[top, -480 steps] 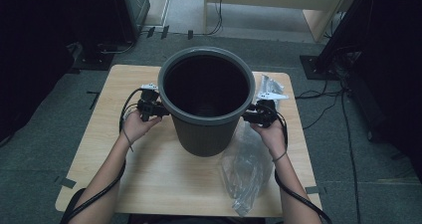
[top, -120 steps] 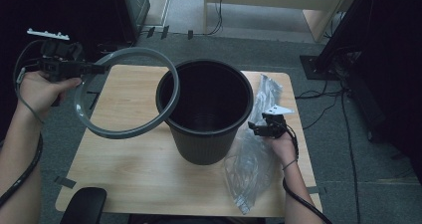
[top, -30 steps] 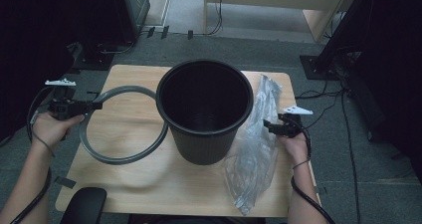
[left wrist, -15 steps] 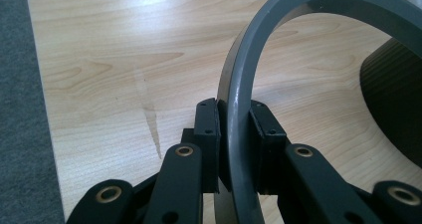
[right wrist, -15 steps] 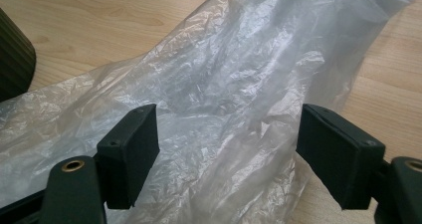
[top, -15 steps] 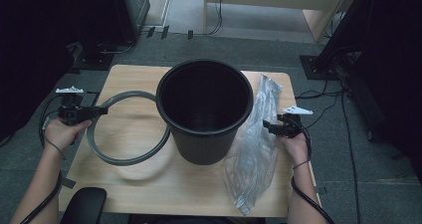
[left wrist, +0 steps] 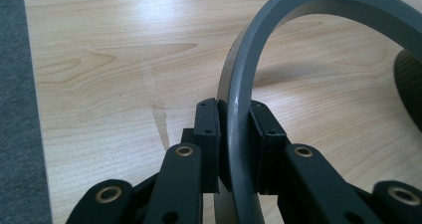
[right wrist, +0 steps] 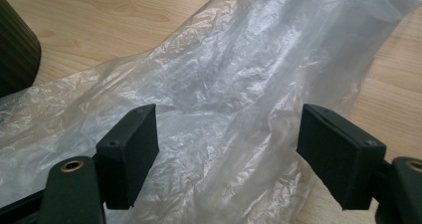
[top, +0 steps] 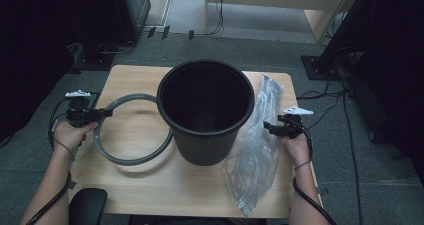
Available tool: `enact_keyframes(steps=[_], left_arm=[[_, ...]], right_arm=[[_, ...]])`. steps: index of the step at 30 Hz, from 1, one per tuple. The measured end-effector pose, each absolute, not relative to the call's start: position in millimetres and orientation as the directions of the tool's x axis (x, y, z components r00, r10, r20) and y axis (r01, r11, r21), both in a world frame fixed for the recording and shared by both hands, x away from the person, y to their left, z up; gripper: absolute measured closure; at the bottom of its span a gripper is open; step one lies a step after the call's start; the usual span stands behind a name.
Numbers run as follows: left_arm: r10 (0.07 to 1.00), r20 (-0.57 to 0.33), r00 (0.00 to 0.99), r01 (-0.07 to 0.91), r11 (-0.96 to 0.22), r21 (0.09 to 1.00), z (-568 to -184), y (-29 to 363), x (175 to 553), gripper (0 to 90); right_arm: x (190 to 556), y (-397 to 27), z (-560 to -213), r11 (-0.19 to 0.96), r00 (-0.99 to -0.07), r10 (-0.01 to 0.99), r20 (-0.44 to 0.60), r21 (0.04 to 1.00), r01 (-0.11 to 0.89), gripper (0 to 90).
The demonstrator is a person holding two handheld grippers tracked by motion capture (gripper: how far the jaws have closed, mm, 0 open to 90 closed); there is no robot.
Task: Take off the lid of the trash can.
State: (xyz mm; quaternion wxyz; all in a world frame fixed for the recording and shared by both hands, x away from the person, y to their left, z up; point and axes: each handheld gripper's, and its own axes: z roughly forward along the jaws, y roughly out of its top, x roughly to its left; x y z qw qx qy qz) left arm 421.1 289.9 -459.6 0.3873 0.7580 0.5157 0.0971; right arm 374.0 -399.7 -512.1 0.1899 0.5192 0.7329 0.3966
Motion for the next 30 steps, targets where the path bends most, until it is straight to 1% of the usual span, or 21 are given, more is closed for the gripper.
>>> enact_keyframes(steps=[11,20,22,30], left_arm=[[0.864,-0.237,0.443,0.702,-0.17,0.691,-479.9,285.3,432.1,77.0],[0.869,-0.231,0.437,0.7,-0.167,0.695,-491.6,282.2,433.8,76.8],[0.87,-0.235,0.434,0.702,-0.163,0.693,-495.2,282.6,433.5,76.7],[0.877,-0.205,0.435,0.695,-0.182,0.696,-503.6,283.1,438.1,76.5]], right_arm=[[374.4,-397.0,-513.5,0.154,-0.401,0.906,0.136,0.776,0.611,22.6],[376.1,-393.3,-519.3,0.181,-0.416,0.9,0.127,0.76,0.624,21.0],[376.4,-392.2,-520.3,0.196,-0.42,0.9,0.114,0.757,0.624,20.7],[377.9,-384.6,-523.2,0.247,-0.438,0.897,0.065,0.748,0.616,19.7]])
